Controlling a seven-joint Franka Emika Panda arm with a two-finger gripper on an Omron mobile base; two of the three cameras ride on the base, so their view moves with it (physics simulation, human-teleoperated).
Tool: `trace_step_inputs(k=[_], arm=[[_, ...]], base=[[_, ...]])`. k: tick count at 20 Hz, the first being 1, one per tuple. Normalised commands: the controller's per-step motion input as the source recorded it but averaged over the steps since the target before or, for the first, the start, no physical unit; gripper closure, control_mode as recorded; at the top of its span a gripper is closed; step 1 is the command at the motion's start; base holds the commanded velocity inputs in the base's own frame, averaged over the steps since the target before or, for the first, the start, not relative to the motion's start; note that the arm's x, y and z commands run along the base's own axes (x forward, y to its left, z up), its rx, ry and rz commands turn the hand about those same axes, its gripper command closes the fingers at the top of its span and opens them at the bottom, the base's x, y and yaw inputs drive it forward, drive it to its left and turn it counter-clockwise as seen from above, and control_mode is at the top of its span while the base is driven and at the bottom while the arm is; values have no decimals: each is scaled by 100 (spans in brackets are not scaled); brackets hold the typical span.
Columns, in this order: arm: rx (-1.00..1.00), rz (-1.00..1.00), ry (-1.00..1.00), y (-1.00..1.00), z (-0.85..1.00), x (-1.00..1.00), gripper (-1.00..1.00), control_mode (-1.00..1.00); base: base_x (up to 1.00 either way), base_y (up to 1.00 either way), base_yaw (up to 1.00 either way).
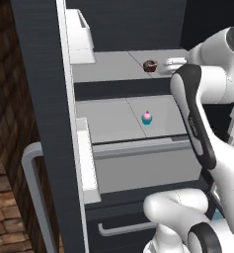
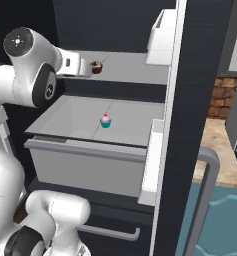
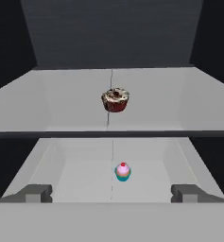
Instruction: Take the cupcakes from the fridge and place them on the empty tray on the dining counter.
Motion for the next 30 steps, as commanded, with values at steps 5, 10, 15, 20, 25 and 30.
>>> trace_step_inputs(k=[5, 10, 15, 20, 25, 30], arm=[[0, 0, 2, 0, 1, 60, -100, -100], [0, 0, 2, 0, -2, 63, -100, -100], [2, 0, 3, 0, -20, 56, -100, -100], [0, 0, 0, -1, -18, 62, -100, -100], [0, 0, 0, 0, -14, 64, -100, -100], [0, 0, 0, -3, -1, 59, -100, -100]], base=[[0, 0, 0], [0, 0, 0], [0, 0, 0], [0, 0, 0], [0, 0, 0], [0, 0, 0]])
